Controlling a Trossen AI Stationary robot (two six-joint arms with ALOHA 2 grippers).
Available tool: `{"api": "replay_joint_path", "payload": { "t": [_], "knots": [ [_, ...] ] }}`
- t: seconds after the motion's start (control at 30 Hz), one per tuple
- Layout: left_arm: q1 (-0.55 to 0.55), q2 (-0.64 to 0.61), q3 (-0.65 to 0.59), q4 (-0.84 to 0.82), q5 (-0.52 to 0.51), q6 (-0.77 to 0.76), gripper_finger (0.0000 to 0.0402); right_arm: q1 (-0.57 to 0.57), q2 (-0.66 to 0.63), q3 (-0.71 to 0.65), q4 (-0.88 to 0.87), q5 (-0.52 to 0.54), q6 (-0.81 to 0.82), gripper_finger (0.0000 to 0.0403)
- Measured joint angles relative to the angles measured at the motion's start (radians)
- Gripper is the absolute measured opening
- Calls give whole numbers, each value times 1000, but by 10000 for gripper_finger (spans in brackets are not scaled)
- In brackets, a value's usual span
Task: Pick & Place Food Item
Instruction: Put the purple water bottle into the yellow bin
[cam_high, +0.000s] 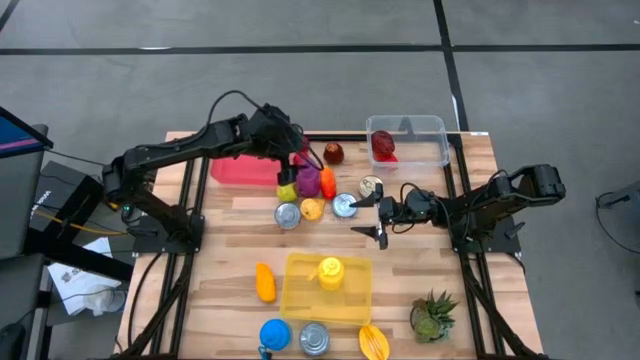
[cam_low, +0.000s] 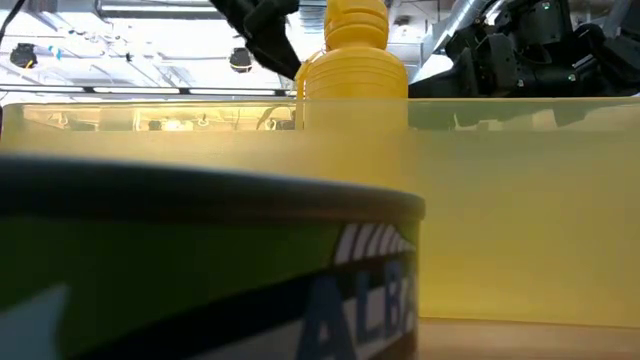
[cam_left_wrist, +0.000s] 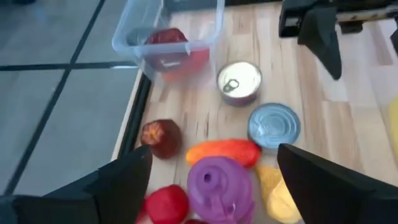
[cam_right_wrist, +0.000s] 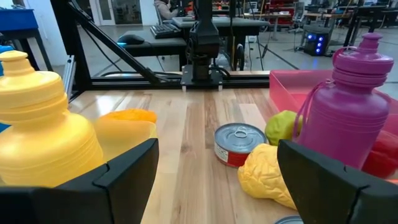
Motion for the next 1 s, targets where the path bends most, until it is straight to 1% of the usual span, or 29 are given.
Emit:
{"api": "replay_joint_path", "payload": {
  "t": [0.13, 0.23, 0.53, 0.67, 1.0],
  "knots": [
    [3, 21, 0, -44, 23, -52, 371, 0, 0, 0, -2, -15, 5, 315],
    [2, 40, -2, -54, 30, -55, 377, 0, 0, 0, -1, -22, 10, 315],
    [25, 92, -1, -37, 52, -14, 365, 0, 0, 0, 3, -23, 12, 315],
    [46, 131, -1, -41, 85, -12, 363, 0, 0, 0, 4, -23, 11, 315],
    [63, 175, -1, -73, 93, 22, 361, 0, 0, 0, 4, -23, 8, 315]
  ]
}}
